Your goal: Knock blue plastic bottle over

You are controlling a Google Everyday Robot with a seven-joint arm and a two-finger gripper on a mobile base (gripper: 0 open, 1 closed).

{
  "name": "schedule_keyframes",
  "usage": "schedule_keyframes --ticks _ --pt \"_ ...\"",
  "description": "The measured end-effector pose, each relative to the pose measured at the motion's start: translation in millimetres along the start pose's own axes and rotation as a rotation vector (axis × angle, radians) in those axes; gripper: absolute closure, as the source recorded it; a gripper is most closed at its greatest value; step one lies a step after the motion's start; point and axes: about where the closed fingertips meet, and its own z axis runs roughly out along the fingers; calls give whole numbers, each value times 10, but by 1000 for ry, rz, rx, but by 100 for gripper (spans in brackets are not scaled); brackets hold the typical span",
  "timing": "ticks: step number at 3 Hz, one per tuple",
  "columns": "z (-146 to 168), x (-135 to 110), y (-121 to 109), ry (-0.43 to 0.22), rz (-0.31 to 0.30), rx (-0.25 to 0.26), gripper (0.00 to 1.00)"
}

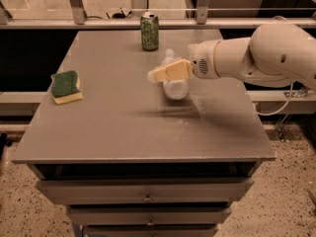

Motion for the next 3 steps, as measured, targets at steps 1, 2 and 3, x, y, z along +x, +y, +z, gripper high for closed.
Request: schedule_keyframes --ticks 1,2,3 --pt "44 -8 -19 -13 4 -6 0" --pt "98 34 59 -18 19 -23 0" --pt "118 155 131 -13 43 -34 0"
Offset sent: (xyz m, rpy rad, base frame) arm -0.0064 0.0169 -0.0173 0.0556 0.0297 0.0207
